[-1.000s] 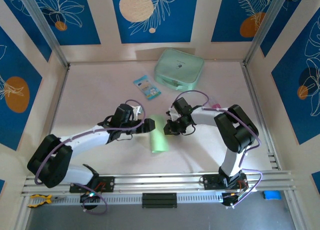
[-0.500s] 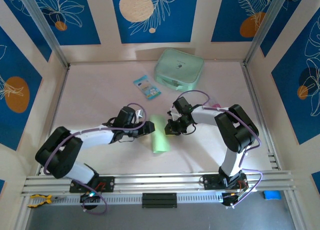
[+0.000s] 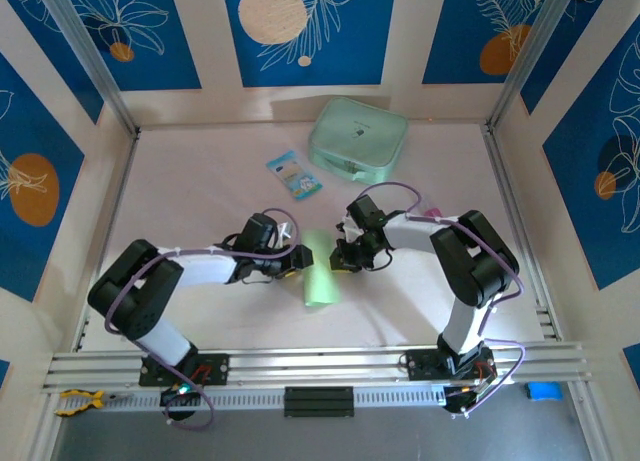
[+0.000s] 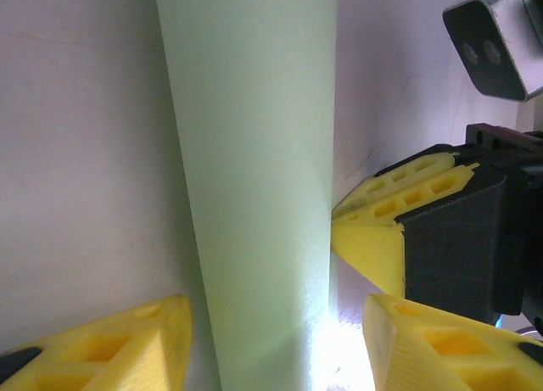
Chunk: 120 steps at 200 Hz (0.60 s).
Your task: Fold a paper plane with a square sheet of paper (pick it up from the middle)
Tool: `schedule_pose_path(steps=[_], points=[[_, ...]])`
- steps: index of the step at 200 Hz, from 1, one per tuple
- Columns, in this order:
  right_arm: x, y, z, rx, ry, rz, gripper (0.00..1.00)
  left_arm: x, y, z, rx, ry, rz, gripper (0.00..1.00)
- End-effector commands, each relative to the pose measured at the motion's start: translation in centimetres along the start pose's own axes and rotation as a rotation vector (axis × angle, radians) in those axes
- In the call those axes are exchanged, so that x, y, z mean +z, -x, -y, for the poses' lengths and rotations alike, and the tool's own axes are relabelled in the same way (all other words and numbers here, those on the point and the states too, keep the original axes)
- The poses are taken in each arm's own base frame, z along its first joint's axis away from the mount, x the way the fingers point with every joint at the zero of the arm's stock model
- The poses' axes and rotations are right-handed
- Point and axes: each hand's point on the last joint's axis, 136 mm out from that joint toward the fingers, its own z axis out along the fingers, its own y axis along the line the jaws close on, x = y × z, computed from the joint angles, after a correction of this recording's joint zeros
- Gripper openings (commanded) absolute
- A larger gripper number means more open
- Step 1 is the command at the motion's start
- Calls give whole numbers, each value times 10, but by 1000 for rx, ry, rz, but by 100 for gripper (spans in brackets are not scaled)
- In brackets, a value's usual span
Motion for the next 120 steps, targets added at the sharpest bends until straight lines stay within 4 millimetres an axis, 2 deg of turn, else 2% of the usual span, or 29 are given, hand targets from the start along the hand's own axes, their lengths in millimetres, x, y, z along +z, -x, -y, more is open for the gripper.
schedule_pose_path(steps=[1,74,87,120], points=[[1,-13,13,43,-43,-26,15,6,4,18,20,-52,-15,53],[-6,-4,2,40,-30,-7,16,13,0,-7,25,82,-51,43],[-9,-2,2,48,-34,2,16,11,0,-9,30,99,-49,44],[-9,-3,3,61,-47,3,16,7,0,-12,46,132,-50,55]])
